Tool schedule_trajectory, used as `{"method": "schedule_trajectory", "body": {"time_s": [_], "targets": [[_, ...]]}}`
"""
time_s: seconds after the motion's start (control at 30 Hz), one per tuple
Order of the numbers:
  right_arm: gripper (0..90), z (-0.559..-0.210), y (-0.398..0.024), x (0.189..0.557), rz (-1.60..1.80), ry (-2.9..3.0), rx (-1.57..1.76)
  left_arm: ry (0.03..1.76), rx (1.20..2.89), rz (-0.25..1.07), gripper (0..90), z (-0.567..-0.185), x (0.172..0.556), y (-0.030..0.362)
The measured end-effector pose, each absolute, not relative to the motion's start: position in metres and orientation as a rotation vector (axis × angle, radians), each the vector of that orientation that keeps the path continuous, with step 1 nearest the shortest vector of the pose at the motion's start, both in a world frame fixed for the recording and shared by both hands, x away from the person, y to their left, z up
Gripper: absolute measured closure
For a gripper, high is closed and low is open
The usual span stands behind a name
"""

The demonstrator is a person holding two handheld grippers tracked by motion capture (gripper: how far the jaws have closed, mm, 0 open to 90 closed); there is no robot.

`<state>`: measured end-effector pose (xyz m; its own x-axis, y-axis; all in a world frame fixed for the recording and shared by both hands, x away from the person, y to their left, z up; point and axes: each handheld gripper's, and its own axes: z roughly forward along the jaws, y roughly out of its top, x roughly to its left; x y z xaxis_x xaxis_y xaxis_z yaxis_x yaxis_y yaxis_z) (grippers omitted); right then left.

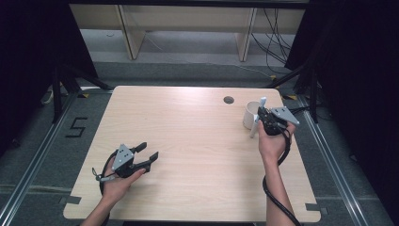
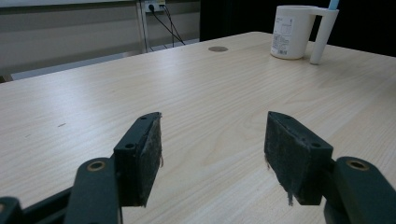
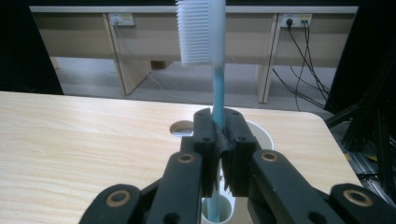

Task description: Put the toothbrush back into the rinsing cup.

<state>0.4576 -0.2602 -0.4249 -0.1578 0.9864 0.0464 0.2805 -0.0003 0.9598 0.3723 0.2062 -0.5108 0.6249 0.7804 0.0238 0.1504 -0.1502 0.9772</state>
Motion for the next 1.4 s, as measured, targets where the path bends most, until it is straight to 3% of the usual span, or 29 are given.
{"method": "schedule_trajectory", "body": {"time_s": [0.7, 1.03, 1.4], "targets": [[81.9, -0.439, -0.263, 0.458, 1.143, 1.557, 1.347, 0.772, 1.662, 0.663, 36.3, -0.511, 0.373, 0.206], [50.5, -0.444, -0.263, 0.458, 1.128, 1.582, 1.366, 0.769, 1.657, 0.658, 36.0, -0.512, 0.373, 0.205], [36.8, -0.45, -0.268, 0.449, 1.112, 1.601, 1.357, 0.774, 1.652, 0.661, 35.9, -0.512, 0.373, 0.206]]}}
